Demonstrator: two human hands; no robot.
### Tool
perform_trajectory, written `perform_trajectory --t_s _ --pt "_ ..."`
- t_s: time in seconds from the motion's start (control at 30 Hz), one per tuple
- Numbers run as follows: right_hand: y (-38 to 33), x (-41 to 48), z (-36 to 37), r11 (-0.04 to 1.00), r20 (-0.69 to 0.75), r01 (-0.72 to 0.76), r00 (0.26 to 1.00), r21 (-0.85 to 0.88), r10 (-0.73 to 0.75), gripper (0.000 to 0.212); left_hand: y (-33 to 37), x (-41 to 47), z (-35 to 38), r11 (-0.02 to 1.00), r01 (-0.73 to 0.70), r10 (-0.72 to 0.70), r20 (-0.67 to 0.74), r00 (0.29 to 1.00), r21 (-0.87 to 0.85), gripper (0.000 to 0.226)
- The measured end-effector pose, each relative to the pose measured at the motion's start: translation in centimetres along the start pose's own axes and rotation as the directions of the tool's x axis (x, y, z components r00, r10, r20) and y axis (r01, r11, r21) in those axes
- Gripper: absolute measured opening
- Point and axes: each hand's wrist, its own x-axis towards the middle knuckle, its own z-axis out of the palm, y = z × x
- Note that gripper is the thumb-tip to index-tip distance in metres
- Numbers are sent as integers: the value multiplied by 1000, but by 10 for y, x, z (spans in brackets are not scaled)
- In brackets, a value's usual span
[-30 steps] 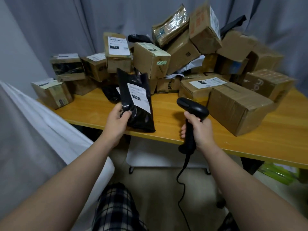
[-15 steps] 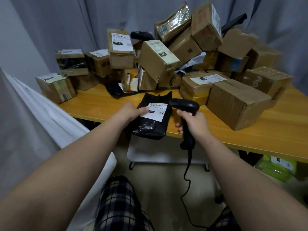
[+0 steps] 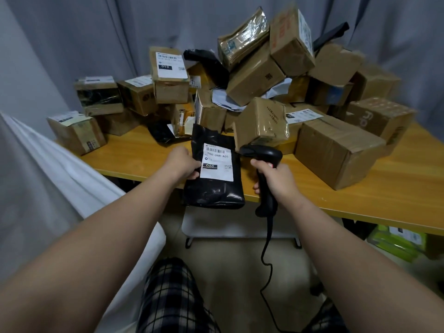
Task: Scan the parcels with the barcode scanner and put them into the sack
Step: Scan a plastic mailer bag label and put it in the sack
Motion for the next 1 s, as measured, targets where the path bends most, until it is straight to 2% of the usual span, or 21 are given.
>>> perform_trajectory --t_s 0.1,0.2,0.3,0.4,0.5,0.57,0.77,1.0 --pt "-10 2 1 997 -26 -60 998 40 62 25 -10 -1 -5 989 -91 80 -101 992 -113 32" --pt "-23 1 1 998 -20 -62 998 -12 62 26 -12 2 -17 975 -191 163 -223 961 -111 29" --pt "-33 0 2 994 20 37 999 -100 -36 20 -7 0 -25 934 -337 289 -305 908 -118 26" --pt "-39 -1 6 965 34 202 979 -167 -199 15 -2 -8 -22 880 -437 364 -327 872 -185 24" --pt "-39 -5 12 933 24 315 949 -174 -316 22 -6 -9 -12 852 -428 344 -296 891 -301 19" --pt "-35 -9 15 911 14 358 932 -202 -363 24 -9 -9 -7 825 -421 333 -278 901 -377 4" --pt "-31 -25 22 886 -11 443 893 -138 -449 15 -11 -10 -6 784 -378 305 -224 926 -493 15" --pt "-29 -27 30 866 -26 484 871 -125 -490 26 -8 -13 -5 777 -339 264 -214 940 -531 15"
